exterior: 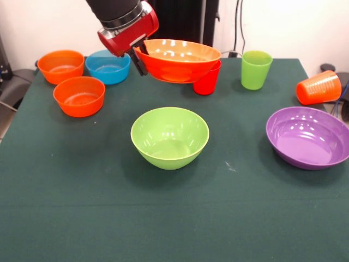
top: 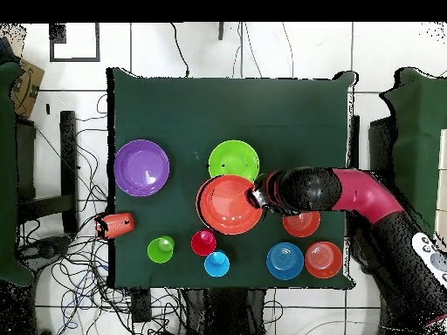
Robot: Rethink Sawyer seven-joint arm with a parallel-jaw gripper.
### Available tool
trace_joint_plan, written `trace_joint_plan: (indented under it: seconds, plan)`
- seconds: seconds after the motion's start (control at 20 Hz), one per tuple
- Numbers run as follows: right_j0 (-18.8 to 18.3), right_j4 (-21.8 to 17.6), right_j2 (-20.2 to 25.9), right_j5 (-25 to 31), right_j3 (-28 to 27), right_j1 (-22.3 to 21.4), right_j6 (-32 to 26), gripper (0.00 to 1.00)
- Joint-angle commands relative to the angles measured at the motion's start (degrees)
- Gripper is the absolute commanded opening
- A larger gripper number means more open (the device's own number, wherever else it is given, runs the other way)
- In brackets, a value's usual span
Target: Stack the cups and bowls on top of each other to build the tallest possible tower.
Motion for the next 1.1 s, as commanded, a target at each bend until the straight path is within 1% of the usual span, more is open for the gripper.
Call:
trace_joint_plan:
  seconds: [0.05, 0.5, 1.1]
  plan:
    - [2.9, -1.6, 0.7, -3.0, 0.8, 3.1, -1.9, 0.0]
    - [3.2, -2.2, 0.3, -2.9, 0.4, 3.5, -2.2, 0.0]
    - [3.3, -1.3, 0.7, -1.5, 0.2, 2.5, -2.2, 0.0]
